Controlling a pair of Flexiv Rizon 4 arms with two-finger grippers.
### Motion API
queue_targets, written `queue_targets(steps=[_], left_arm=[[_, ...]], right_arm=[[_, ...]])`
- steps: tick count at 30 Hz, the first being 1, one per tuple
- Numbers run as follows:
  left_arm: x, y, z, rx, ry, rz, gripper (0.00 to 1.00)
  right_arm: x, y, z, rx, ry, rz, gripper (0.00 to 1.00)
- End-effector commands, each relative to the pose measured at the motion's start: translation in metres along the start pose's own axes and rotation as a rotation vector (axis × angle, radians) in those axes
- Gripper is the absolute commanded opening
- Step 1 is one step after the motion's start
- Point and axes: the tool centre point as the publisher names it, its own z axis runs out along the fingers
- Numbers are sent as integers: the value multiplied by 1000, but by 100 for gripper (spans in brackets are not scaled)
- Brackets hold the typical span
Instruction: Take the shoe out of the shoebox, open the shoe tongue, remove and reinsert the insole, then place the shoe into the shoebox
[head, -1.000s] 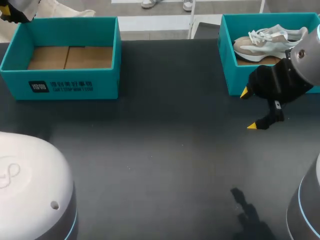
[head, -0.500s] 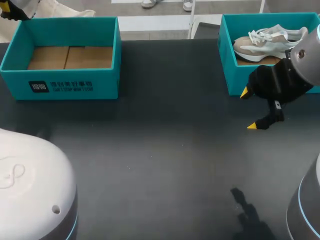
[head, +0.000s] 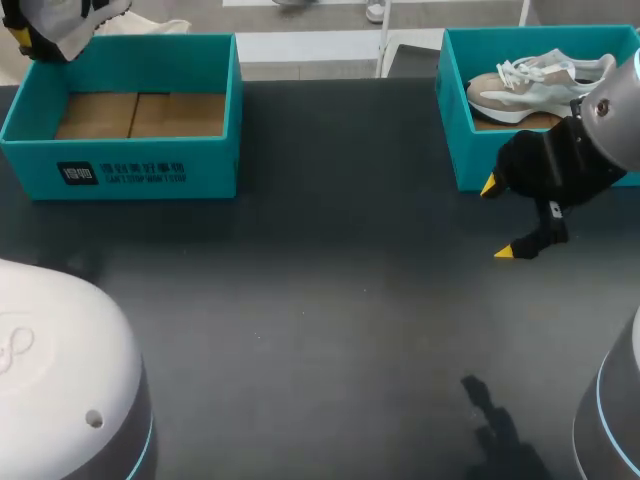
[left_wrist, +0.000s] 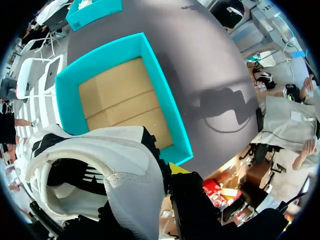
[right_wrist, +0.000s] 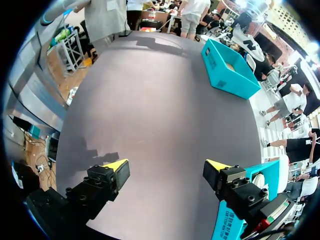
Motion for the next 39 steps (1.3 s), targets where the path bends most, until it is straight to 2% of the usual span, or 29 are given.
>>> queue_targets(steps=[1,2,5,6,7,8,9,11,14,34,35,38,39], left_arm=[[16,10,12,-78,15,259,0],[18,14,12,-104,-12,292,0],[22,27,5,-218,65,508,0],[24,33,3,-277,109,607,0],[22,36,-1,-245,96,609,0],[25,42,-7,-260,133,738,0],[25,46,-11,-269,123,760,0],[24,53,-18,-298,180,896,0],[19,60,-22,-288,223,1019,0],[19,60,-22,-288,223,1019,0],[19,57,-16,-300,216,1025,0],[16,51,-6,-262,187,1046,0],[14,47,-3,-252,208,1071,0]], right_arm=[[0,0,1,3,-1,0,100],[0,0,1,3,-1,0,100],[0,0,1,3,-1,0,100],[0,0,1,3,-1,0,100],[0,0,1,3,-1,0,100],[0,0,1,3,-1,0,100],[0,0,1,3,-1,0,100],[0,0,1,3,-1,0,100],[0,0,1,3,-1,0,100],[0,0,1,3,-1,0,100],[0,0,1,3,-1,0,100],[0,0,1,3,-1,0,100],[0,0,1,3,-1,0,100]])
